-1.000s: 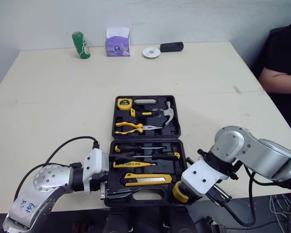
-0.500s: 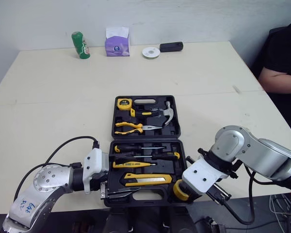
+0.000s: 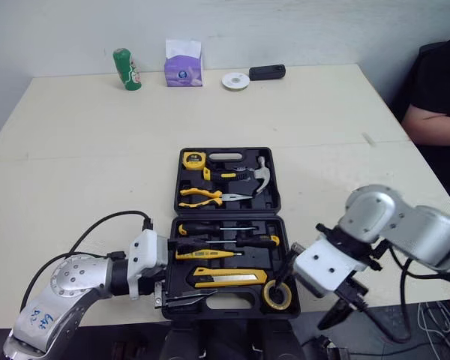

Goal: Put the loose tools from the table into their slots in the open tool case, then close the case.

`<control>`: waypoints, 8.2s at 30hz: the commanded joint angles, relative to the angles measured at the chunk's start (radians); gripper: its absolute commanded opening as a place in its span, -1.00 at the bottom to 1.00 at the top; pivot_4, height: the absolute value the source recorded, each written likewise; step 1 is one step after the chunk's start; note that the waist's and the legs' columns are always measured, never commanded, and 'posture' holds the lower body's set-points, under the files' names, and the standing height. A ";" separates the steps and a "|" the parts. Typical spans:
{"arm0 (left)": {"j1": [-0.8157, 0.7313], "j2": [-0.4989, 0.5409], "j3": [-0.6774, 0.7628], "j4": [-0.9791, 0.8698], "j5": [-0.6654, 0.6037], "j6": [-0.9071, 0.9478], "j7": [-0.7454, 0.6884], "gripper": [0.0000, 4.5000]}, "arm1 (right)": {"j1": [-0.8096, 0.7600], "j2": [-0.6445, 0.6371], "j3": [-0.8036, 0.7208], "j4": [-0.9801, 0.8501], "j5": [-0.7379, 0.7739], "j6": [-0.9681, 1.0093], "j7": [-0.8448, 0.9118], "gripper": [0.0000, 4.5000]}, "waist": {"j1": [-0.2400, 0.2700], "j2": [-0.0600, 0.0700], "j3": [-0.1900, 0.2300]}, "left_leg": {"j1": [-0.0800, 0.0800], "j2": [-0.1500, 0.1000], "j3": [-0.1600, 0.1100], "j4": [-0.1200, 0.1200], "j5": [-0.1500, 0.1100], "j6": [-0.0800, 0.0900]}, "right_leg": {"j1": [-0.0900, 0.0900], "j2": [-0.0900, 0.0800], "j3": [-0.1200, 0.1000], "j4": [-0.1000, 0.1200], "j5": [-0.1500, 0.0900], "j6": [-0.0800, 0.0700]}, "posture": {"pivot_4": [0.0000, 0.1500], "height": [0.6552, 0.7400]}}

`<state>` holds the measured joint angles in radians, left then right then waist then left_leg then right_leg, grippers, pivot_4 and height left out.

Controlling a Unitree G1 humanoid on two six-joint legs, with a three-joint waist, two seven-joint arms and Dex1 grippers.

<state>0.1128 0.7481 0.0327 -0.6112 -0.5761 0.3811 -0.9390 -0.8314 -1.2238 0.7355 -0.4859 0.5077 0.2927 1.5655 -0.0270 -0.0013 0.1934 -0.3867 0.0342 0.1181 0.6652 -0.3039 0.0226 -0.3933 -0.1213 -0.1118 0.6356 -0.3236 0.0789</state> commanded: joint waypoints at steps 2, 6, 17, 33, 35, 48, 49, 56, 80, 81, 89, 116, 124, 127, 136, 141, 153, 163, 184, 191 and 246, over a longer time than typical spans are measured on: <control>0.005 0.006 0.024 -0.004 0.004 -0.023 -0.009 1.00 | 0.004 -0.035 -0.063 0.030 0.139 -0.038 0.049 0.97 | 0.000 0.000 0.000 | 0.000 0.000 0.000 0.000 0.000 0.000 | 0.000 0.000 0.000 0.000 0.000 0.000 | 1.00 1.00; 0.010 0.010 0.032 -0.001 0.011 -0.030 -0.009 1.00 | 0.089 0.030 -0.156 0.154 0.176 -0.115 0.044 0.97 | 0.001 -0.001 0.001 | 0.000 0.000 0.000 0.000 0.000 0.000 | 0.000 0.000 0.000 0.000 0.000 0.000 | 1.00 1.00; 0.044 0.011 0.115 0.003 -0.001 -0.042 0.000 1.00 | 0.504 0.333 -0.505 0.303 0.213 -0.211 -0.175 -0.30 | 0.028 -0.004 0.001 | -0.001 -0.002 -0.001 0.000 -0.001 0.004 | 0.002 -0.003 -0.003 -0.003 0.001 0.002 | 1.00 1.00; 0.048 0.036 0.139 -0.017 -0.029 -0.015 -0.033 1.00 | 0.767 0.481 -0.561 0.187 0.071 -0.254 -0.193 -0.97 | 0.026 -0.004 0.002 | -0.001 -0.003 0.000 -0.002 -0.002 0.005 | 0.003 -0.004 -0.002 -0.005 0.002 0.003 | 1.00 1.00; 0.057 0.040 0.134 -0.023 -0.034 -0.010 -0.043 1.00 | 0.782 0.490 -0.545 0.212 0.032 -0.291 -0.171 -0.97 | 0.026 -0.004 0.002 | -0.001 -0.003 0.000 -0.002 -0.002 0.005 | 0.003 -0.003 -0.002 -0.005 0.002 0.003 | 1.00 1.00; 0.038 0.051 0.134 -0.022 -0.058 -0.006 -0.090 1.00 | 0.802 0.490 -0.489 0.356 -0.142 -0.351 -0.174 -0.97 | 0.026 -0.004 0.001 | 0.000 -0.003 0.000 -0.002 -0.002 0.005 | 0.003 -0.003 -0.002 -0.005 0.002 0.003 | 1.00 1.00; 0.038 0.056 0.139 -0.020 -0.059 -0.012 -0.106 1.00 | 0.806 0.482 -0.478 0.364 -0.163 -0.350 -0.177 -0.97 | 0.026 -0.005 0.001 | 0.000 -0.003 0.000 -0.002 -0.002 0.005 | 0.003 -0.003 -0.002 -0.005 0.002 0.003 | 1.00 1.00; 0.023 0.062 0.143 0.002 -0.045 -0.032 -0.130 1.00 | 0.791 0.464 -0.426 0.406 -0.258 -0.333 -0.218 -0.97 | 0.025 -0.015 -0.006 | 0.010 -0.002 -0.001 -0.004 -0.005 0.004 | 0.012 -0.003 -0.003 -0.008 0.002 0.002 | 1.00 1.00; -0.095 -0.021 0.323 0.364 0.052 -0.015 0.165 0.45 | 0.591 0.412 -0.753 0.584 -0.050 -0.196 -0.289 -1.00 | 0.026 -0.007 0.000 | 0.014 -0.005 -0.001 -0.015 -0.004 0.008 | 0.015 -0.005 -0.005 -0.014 0.002 0.002 | 1.00 1.00; -0.105 -0.017 0.317 0.388 0.055 0.007 0.170 0.24 | 0.556 0.421 -0.748 0.642 -0.074 -0.221 -0.291 -1.00 | 0.025 -0.007 0.000 | 0.014 -0.005 -0.001 -0.015 -0.004 0.008 | 0.016 -0.005 -0.005 -0.014 0.002 0.002 | 1.00 1.00; -0.176 -0.048 0.203 0.485 0.145 -0.016 0.171 -0.98 | 0.423 0.499 -0.679 0.831 -0.219 -0.316 -0.303 -1.00 | 0.024 -0.007 0.000 | 0.011 -0.004 0.001 -0.017 0.000 0.001 | 0.011 -0.003 -0.005 -0.014 0.002 0.002 | 1.00 1.00; -0.303 -0.175 0.019 0.563 0.248 -0.072 0.137 -0.98 | 0.253 0.639 -0.613 0.954 -0.321 -0.375 -0.279 -1.00 | 0.010 -0.007 0.000 | 0.012 -0.004 0.002 -0.014 0.003 0.000 | 0.010 -0.004 -0.003 -0.007 0.002 0.003 | 1.00 1.00; -0.330 -0.194 0.043 0.593 0.274 -0.074 0.186 -0.98 | 0.126 0.684 -0.602 1.114 -0.392 -0.434 -0.300 -1.00 | -0.003 -0.007 0.000 | 0.012 -0.004 0.002 -0.014 0.003 0.000 | 0.010 -0.004 -0.004 -0.007 0.002 0.003 | 1.00 1.00; -0.355 -0.202 0.042 0.621 0.288 -0.076 0.207 -0.98 | 0.097 0.695 -0.601 1.159 -0.409 -0.451 -0.301 -1.00 | -0.002 -0.007 0.000 | 0.012 -0.004 0.002 -0.014 0.003 0.000 | 0.010 -0.004 -0.004 -0.008 0.002 0.003 | 1.00 1.00; -0.362 -0.191 0.070 0.666 0.302 -0.094 0.218 -0.98 | 0.077 0.701 -0.605 1.188 -0.410 -0.426 -0.270 -1.00 | -0.003 -0.007 0.000 | 0.012 -0.004 0.002 -0.015 0.003 0.000 | 0.010 -0.004 -0.004 -0.007 0.002 0.003 | 1.00 1.00; -0.312 -0.167 0.145 0.641 0.289 -0.063 0.258 -0.85 | 0.085 0.665 -0.632 1.173 -0.398 -0.347 -0.289 -1.00 | -0.004 -0.007 0.000 | 0.012 -0.004 0.002 -0.015 0.003 0.000 | 0.010 -0.004 -0.004 -0.008 0.002 0.003 | 1.00 1.00; -0.348 -0.011 0.367 0.365 -0.019 0.490 0.357 0.97 | -0.019 0.527 -0.620 0.856 -0.382 0.409 -0.402 0.97 | 0.000 -0.006 0.001 | 0.006 -0.005 0.001 -0.015 0.004 -0.002 | 0.002 -0.006 -0.003 -0.006 0.002 0.002 | 1.00 1.00; -0.808 -0.104 0.283 0.539 -0.071 1.014 0.625 0.97 | -0.364 0.613 -0.499 0.896 -0.319 1.046 -0.494 0.97 | -0.004 -0.006 0.002 | -0.003 -0.006 0.001 -0.015 0.010 -0.001 | -0.004 -0.002 -0.005 -0.002 0.003 0.001 | 1.00 1.00; -0.946 -0.154 0.098 0.760 0.067 1.026 0.598 0.97 | -0.391 0.708 -0.456 1.018 -0.331 0.983 -0.684 0.97 | -0.003 -0.009 0.003 | -0.009 -0.004 0.009 -0.013 0.011 -0.004 | -0.018 0.005 0.005 0.006 0.004 0.001 | 1.00 1.00; -0.950 -0.154 0.074 0.775 0.107 1.012 0.598 0.97 | -0.396 0.735 -0.467 1.065 -0.332 0.953 -0.723 0.97 | -0.002 -0.009 0.003 | -0.009 -0.004 0.010 -0.012 0.012 -0.004 | -0.019 0.005 0.007 0.008 0.004 0.001 | 1.00 1.00; -0.733 -0.338 0.252 0.769 0.253 0.015 0.641 -1.00 | 0.094 0.917 -0.748 0.654 -0.362 0.076 -1.056 -1.00 | -0.004 -0.014 0.002 | -0.022 -0.003 0.018 -0.004 0.013 -0.002 | -0.037 0.006 0.008 0.018 0.004 0.001 | 1.00 1.00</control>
<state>-0.6122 0.3670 0.2133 0.1859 -0.3511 0.4924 -0.3186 -0.7585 -0.2596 -0.0024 0.2307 0.1771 0.4750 0.4796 -0.0308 -0.0153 0.1952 -0.4087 0.0313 0.1366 0.6608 -0.2912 0.0202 -0.4296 -0.1151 -0.1041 0.6539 -0.3193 0.0802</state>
